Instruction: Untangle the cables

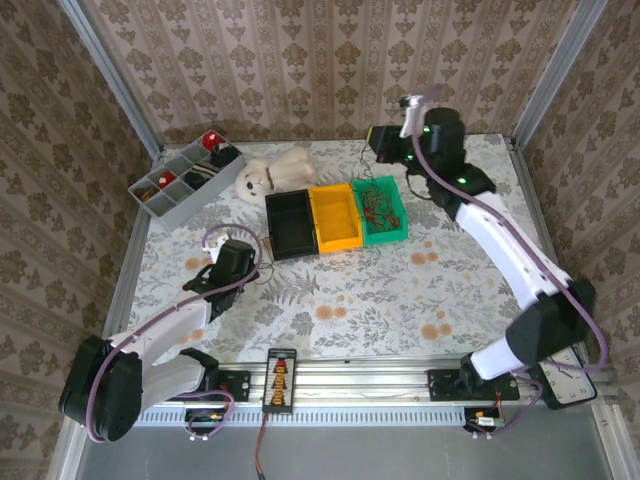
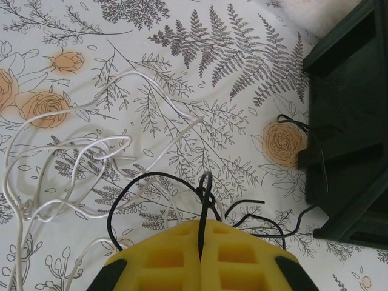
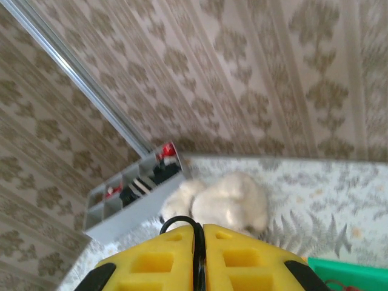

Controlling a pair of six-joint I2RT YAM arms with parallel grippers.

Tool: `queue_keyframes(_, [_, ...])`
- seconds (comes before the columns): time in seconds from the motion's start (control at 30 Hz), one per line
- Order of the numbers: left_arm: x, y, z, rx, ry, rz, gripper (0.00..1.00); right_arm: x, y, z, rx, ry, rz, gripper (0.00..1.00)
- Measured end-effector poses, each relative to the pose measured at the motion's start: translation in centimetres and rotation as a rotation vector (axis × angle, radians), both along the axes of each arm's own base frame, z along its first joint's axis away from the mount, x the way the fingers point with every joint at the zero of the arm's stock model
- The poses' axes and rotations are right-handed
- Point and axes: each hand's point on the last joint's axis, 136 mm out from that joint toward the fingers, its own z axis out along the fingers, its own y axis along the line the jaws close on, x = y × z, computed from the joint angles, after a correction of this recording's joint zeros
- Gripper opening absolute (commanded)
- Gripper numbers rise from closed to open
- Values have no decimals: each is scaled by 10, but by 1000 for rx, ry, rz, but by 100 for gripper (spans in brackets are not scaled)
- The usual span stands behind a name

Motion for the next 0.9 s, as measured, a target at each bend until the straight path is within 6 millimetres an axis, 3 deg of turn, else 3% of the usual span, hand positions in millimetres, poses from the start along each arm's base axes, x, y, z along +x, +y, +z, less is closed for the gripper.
queue_keyframes(0.1, [-1,2,-1,4,3,8,0,19,19,-57,-32,118,28,12])
queue_keyframes(0.2, [-2,4,-2,10,8,21,0,22,30,-86,-57,176,44,12])
queue_keyframes(0.3, [-3,7,-3,13,13,37,0,20,34,-86,-75,172,52,12])
queue_keyframes(0.57, [-6,10,-6,14,31,58,0,27,40,-58,-86,101,58,12])
queue_keyframes(0.9, [-4,10,-8,17,48,66,0,34,52,-89,-107,157,75,12])
